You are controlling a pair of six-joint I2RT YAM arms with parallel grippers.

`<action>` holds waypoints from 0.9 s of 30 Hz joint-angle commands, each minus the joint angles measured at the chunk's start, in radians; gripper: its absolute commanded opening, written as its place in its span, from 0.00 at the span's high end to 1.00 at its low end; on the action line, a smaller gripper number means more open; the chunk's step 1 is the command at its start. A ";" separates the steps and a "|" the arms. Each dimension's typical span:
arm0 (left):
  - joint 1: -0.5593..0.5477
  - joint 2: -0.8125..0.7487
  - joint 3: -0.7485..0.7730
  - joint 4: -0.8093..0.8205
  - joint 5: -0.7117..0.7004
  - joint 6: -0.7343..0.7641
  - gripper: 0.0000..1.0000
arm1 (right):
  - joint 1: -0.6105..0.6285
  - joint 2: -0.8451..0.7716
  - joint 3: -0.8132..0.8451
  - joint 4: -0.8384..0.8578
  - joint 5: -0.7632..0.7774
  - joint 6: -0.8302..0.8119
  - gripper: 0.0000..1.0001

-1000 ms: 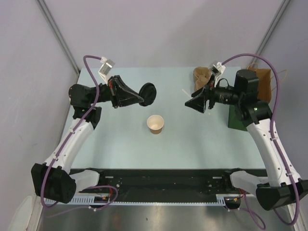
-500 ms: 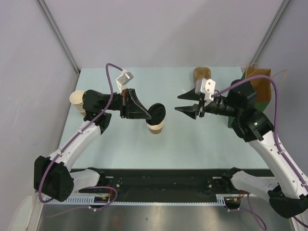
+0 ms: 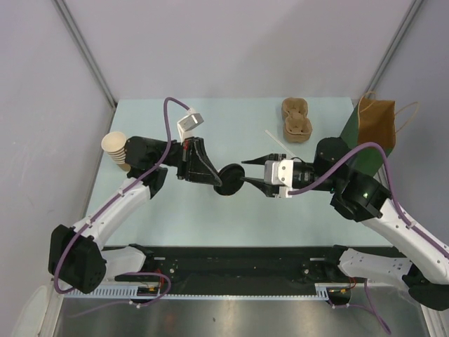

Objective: Pack the takeout coffee

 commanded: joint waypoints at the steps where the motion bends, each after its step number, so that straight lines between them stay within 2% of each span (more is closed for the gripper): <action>1: -0.011 -0.011 -0.004 0.071 0.012 -0.028 1.00 | 0.027 -0.007 -0.007 0.005 0.053 -0.081 0.56; 20: -0.031 0.003 0.015 0.067 0.003 -0.028 1.00 | 0.061 0.010 -0.031 0.011 0.072 -0.114 0.62; 25: -0.037 0.010 0.019 0.062 0.003 -0.025 1.00 | 0.070 0.016 -0.031 0.011 0.075 -0.127 0.64; 27: -0.039 0.010 0.021 0.062 0.005 -0.022 1.00 | 0.073 0.020 -0.031 0.011 0.078 -0.131 0.69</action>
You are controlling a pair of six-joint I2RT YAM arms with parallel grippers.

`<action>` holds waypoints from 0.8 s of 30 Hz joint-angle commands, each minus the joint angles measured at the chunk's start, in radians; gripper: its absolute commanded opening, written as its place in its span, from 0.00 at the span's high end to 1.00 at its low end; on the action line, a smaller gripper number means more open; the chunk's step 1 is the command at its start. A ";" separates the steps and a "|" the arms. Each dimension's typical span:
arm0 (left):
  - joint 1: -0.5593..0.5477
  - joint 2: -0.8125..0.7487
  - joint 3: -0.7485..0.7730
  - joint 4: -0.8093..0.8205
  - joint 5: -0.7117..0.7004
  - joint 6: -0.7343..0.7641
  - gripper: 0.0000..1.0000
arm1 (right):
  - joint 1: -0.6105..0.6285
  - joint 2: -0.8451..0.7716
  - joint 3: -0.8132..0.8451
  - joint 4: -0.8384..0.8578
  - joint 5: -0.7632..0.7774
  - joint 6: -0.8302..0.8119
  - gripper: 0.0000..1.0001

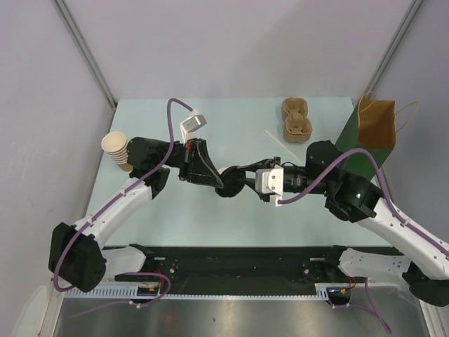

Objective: Pack the takeout coffee

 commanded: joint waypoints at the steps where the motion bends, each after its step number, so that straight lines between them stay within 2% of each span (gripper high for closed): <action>1: -0.012 0.002 0.025 0.038 0.005 0.002 1.00 | 0.012 0.004 -0.005 0.021 0.016 -0.025 0.71; 4: -0.015 0.001 0.023 0.038 0.006 0.004 1.00 | 0.014 0.006 -0.003 0.012 0.022 -0.029 0.83; 5: -0.013 -0.001 0.023 0.038 0.005 0.005 1.00 | 0.014 0.006 -0.005 0.009 0.026 -0.026 0.96; 6: -0.013 -0.001 0.022 0.038 0.009 0.007 1.00 | 0.015 0.009 -0.005 0.008 0.028 -0.025 1.00; 9: -0.015 -0.001 0.019 0.029 0.014 0.016 0.99 | 0.015 0.009 -0.005 0.008 0.040 -0.017 1.00; 11: -0.013 -0.004 0.020 -0.008 0.012 0.062 0.86 | 0.014 0.009 -0.003 0.009 0.048 -0.011 1.00; 12: -0.012 -0.011 0.025 -0.081 0.012 0.091 0.64 | 0.014 0.009 -0.003 0.011 0.051 -0.002 1.00; 14: 0.008 -0.022 0.036 -0.187 0.012 0.221 0.50 | 0.012 0.009 -0.005 0.011 0.066 0.008 1.00; 15: 0.020 -0.037 0.055 -0.329 0.012 0.279 0.26 | 0.011 0.009 -0.005 0.006 0.072 0.021 1.00; 16: 0.039 -0.045 0.071 -0.425 0.003 0.353 0.13 | 0.008 0.010 -0.005 0.003 0.080 0.029 1.00; 17: 0.086 -0.051 0.092 -0.530 -0.006 0.527 0.11 | 0.003 0.015 -0.005 0.002 0.092 0.040 1.00; 18: 0.112 -0.060 0.142 -0.742 -0.017 0.619 0.09 | -0.003 0.018 -0.005 -0.003 0.098 0.052 1.00; 20: 0.204 -0.062 0.192 -0.903 -0.072 0.825 0.08 | -0.038 0.035 -0.003 0.000 0.112 0.118 1.00; 21: 0.236 -0.062 0.241 -1.038 -0.107 0.881 0.01 | -0.055 0.046 0.000 -0.002 0.114 0.141 1.00; 22: 0.266 -0.068 0.265 -1.100 -0.147 0.931 0.00 | -0.069 0.076 0.004 -0.009 0.120 0.193 1.00; 23: 0.307 -0.068 0.292 -1.160 -0.255 1.021 0.00 | -0.103 0.095 0.009 -0.020 0.122 0.218 1.00; 24: 0.321 -0.068 0.351 -1.270 -0.303 1.059 0.01 | -0.118 0.118 0.024 -0.041 0.123 0.245 1.00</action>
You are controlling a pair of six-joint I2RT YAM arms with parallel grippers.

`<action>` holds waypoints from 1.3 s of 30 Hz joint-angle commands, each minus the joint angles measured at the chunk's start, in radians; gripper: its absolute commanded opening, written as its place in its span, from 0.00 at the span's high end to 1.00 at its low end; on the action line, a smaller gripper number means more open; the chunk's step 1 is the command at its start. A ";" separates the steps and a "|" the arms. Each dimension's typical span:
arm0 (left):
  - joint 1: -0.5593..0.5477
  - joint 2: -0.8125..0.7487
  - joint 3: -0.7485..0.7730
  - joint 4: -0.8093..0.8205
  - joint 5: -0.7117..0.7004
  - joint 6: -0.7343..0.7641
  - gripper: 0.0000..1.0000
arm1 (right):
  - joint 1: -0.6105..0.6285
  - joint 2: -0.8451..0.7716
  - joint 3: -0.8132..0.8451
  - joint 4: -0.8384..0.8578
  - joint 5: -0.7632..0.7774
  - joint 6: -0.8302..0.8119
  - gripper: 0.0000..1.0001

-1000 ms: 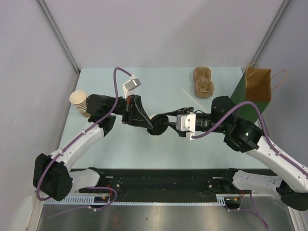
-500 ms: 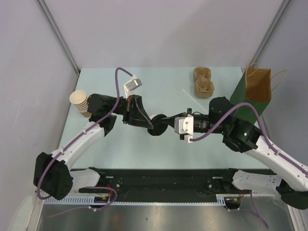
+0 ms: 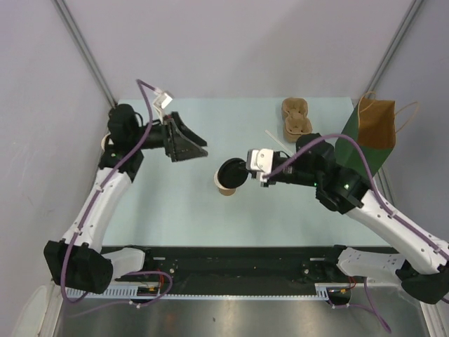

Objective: Pack the takeout coffee

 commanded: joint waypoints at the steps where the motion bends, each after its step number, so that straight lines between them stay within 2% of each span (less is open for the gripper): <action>1: 0.100 -0.038 0.184 -0.496 -0.267 0.464 0.00 | -0.076 0.089 0.034 -0.039 0.044 0.198 1.00; 2: 0.101 -0.032 0.219 -0.583 -0.382 0.510 0.01 | -0.116 0.139 0.043 -0.062 0.037 0.229 1.00; 5: 0.107 -0.015 0.349 -0.666 -0.698 0.557 0.01 | -0.180 0.248 0.086 -0.105 0.009 0.344 1.00; 8: 0.114 -0.036 0.351 -0.641 -0.793 0.557 0.01 | -0.210 0.365 0.147 -0.143 0.009 0.443 1.00; 12: 0.115 -0.072 0.244 -0.594 -0.875 0.497 0.00 | -0.227 0.518 0.253 -0.196 0.030 0.520 1.00; 16: 0.117 -0.047 0.199 -0.608 -0.815 0.414 0.00 | -0.228 0.650 0.372 -0.271 0.052 0.547 1.00; 23: 0.118 -0.090 0.052 -0.480 -0.726 0.379 0.01 | -0.208 0.768 0.497 -0.347 0.119 0.554 1.00; 26: 0.124 -0.124 -0.044 -0.383 -0.644 0.356 0.01 | -0.214 0.770 0.489 -0.314 0.121 0.568 1.00; 32: 0.135 -0.082 -0.113 -0.292 -0.483 0.290 0.01 | -0.228 0.769 0.445 -0.249 0.078 0.599 1.00; 37: 0.135 -0.058 -0.207 -0.093 -0.378 0.153 0.01 | -0.214 0.770 0.387 -0.237 0.044 0.591 1.00; 39: 0.135 -0.041 -0.221 -0.073 -0.360 0.132 0.01 | -0.219 0.781 0.376 -0.234 0.018 0.585 1.00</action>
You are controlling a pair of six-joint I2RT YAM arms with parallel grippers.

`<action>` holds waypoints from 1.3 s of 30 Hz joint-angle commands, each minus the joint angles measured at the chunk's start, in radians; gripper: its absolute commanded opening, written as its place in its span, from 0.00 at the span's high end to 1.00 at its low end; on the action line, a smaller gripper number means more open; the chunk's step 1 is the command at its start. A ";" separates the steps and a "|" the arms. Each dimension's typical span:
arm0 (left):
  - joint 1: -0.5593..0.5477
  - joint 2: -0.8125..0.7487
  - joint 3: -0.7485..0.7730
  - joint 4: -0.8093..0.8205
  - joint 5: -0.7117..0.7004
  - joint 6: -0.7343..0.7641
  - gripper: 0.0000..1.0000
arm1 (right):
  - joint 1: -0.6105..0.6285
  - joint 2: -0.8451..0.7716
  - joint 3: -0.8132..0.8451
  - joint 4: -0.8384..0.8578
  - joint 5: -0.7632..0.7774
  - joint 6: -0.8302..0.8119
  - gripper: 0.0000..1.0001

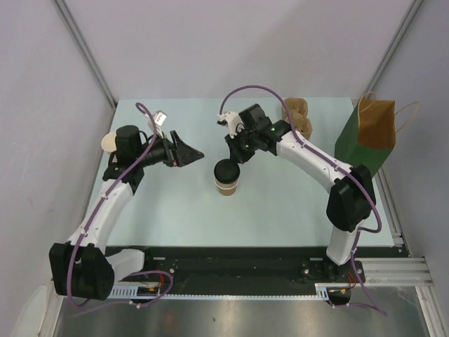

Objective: Pack the takeout coffee

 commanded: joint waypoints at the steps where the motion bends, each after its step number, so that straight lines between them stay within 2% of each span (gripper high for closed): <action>1: 0.007 0.026 -0.030 0.172 0.116 -0.099 0.01 | 0.000 0.005 -0.032 0.026 -0.064 0.002 1.00; 12: 0.005 0.045 -0.036 0.170 0.109 -0.094 0.02 | 0.002 0.042 -0.018 0.020 -0.061 -0.004 1.00; 39: 0.003 0.064 -0.037 0.176 0.127 -0.105 0.03 | -0.057 0.126 0.063 -0.011 -0.174 0.010 1.00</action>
